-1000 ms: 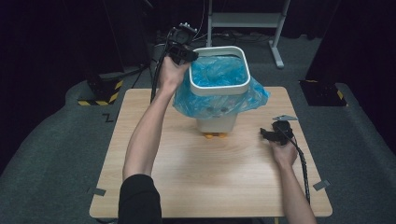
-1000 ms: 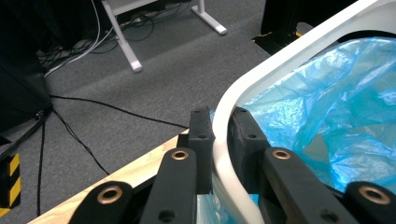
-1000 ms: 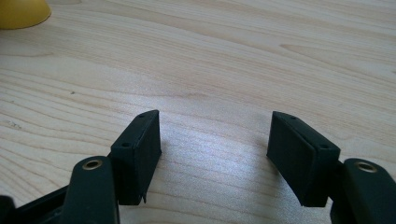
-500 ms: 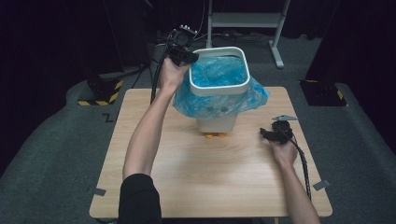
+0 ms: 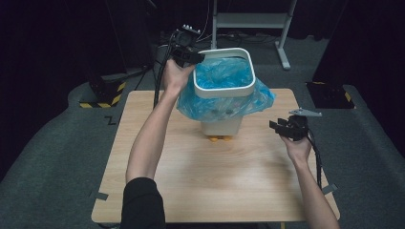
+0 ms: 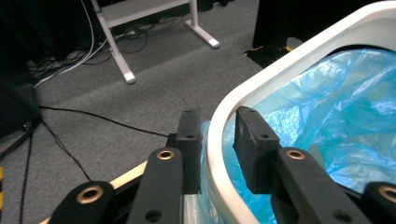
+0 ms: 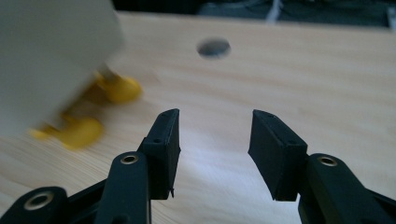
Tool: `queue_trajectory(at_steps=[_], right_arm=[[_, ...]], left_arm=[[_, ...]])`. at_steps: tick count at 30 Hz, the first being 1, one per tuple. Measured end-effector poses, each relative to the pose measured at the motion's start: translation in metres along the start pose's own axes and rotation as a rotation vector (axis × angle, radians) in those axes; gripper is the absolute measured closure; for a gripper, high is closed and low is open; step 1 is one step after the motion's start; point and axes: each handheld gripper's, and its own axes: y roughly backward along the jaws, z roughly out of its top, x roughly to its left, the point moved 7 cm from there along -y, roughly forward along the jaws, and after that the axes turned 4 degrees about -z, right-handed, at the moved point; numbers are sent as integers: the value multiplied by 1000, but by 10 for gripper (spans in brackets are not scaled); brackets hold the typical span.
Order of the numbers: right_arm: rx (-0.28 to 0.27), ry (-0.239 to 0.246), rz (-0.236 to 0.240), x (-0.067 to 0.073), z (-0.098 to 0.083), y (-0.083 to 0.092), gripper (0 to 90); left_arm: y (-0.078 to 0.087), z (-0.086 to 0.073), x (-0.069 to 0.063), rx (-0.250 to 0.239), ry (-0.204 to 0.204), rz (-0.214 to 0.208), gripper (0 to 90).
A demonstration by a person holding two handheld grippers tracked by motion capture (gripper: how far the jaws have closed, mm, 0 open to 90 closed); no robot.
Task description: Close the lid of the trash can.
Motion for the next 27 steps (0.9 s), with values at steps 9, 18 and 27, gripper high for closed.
queue_trajectory(at_steps=[9,18,27], right_arm=[[-155,45,129,26,75,51,659],[-229,120,125,43,145,83,658],[-254,160,117,66,191,81,644]], left_arm=[[5,-1,4,-37,32,-17,620],[7,0,3,-57,45,-25,604],[16,1,3,-78,33,6,563]])
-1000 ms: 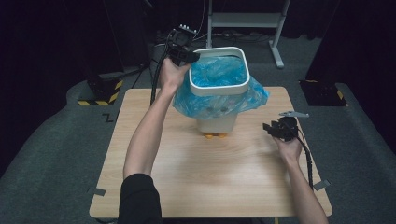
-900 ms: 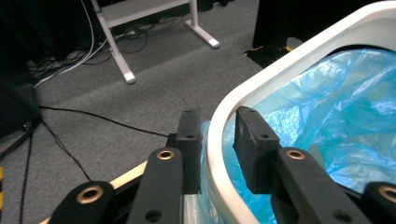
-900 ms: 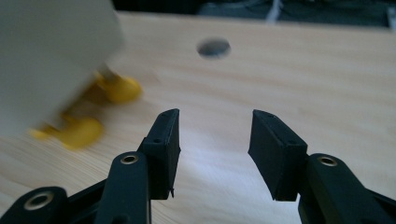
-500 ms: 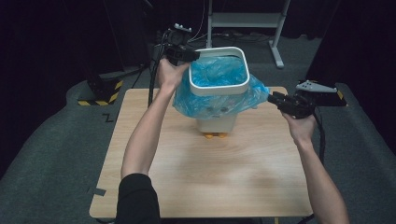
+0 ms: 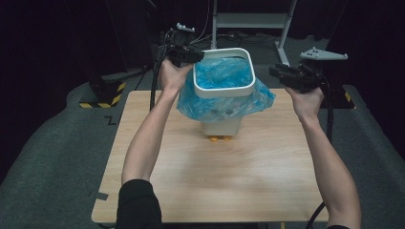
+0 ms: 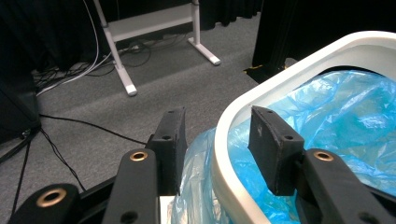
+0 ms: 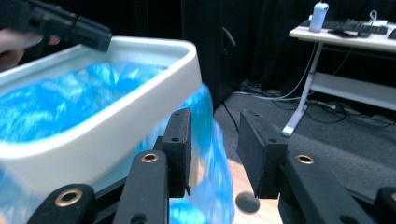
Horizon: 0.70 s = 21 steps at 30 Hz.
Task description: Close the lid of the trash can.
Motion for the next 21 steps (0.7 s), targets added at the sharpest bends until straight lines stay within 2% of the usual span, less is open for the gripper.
queue_trajectory(at_steps=[6,13,18,21], right_arm=[[-7,35,-14,7,23,-22,638],[8,44,-21,14,46,-43,638],[41,43,-34,18,51,-64,634],[55,44,-37,19,50,-69,633]], left_arm=[[5,1,1,-19,10,-1,563],[8,-1,3,-21,24,-5,561],[11,-3,4,-30,30,-12,571],[12,-5,6,-28,30,-11,585]])
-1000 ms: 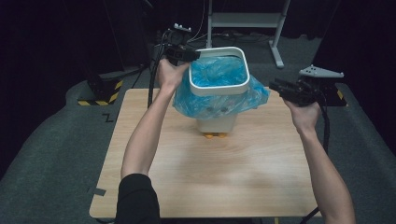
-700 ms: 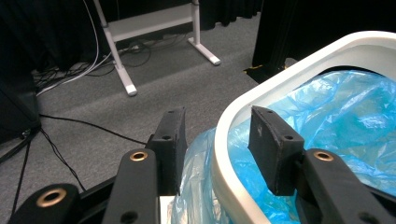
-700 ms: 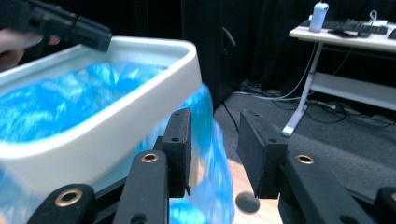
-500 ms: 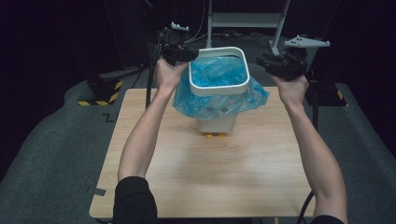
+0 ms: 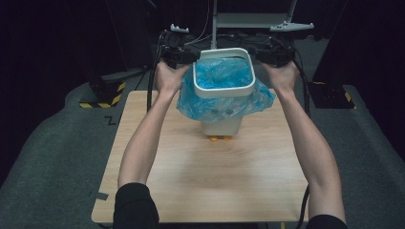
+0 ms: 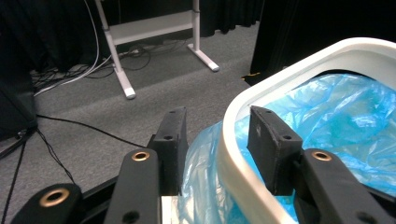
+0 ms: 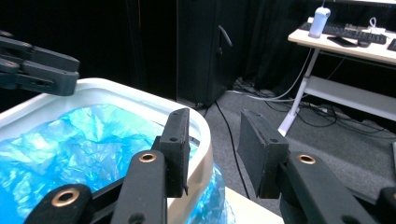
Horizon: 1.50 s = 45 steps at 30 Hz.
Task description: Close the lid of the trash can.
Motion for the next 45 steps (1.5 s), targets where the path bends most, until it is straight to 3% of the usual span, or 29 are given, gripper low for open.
queue_trajectory(at_steps=[9,23,28,36,45], right_arm=[[47,21,-13,4,-5,-17,640],[88,78,-54,10,-9,-21,741],[99,93,-69,13,-9,-21,744],[117,110,-88,13,-10,-18,747],[140,101,-92,10,-16,-19,756]], left_arm=[[-2,-1,-2,14,11,-12,658],[-10,-2,-11,29,18,-4,750],[-10,1,-12,29,-6,27,786],[-13,6,-14,44,-46,38,816],[-16,8,-14,51,-63,38,816]])
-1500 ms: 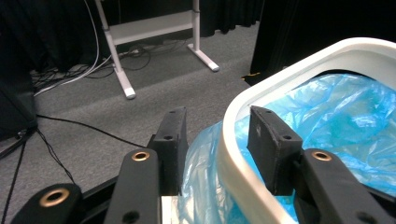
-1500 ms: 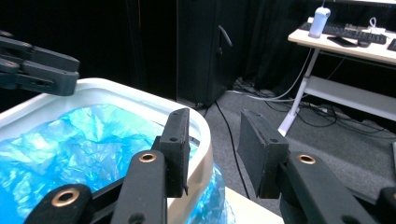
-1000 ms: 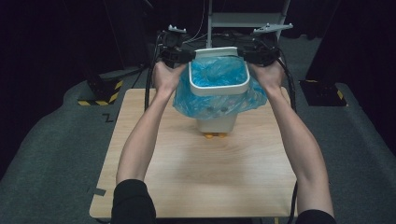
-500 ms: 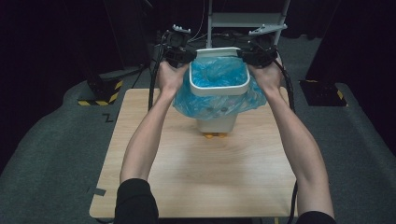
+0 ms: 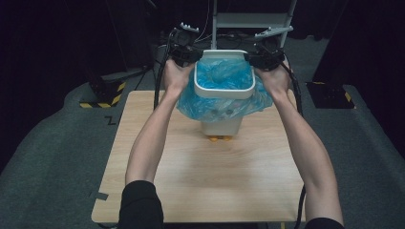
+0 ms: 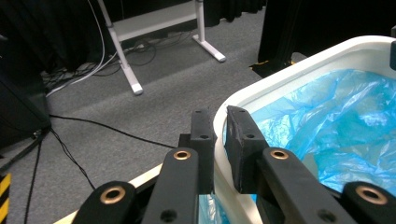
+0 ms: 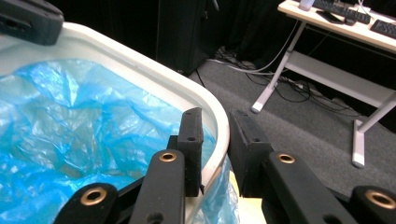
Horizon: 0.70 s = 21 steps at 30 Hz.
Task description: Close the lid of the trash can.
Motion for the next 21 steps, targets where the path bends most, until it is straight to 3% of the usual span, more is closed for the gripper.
queue_trajectory(at_steps=[21], right_arm=[[25,-3,-24,-1,3,-3,777]], left_arm=[[-3,2,1,14,-18,16,824]])
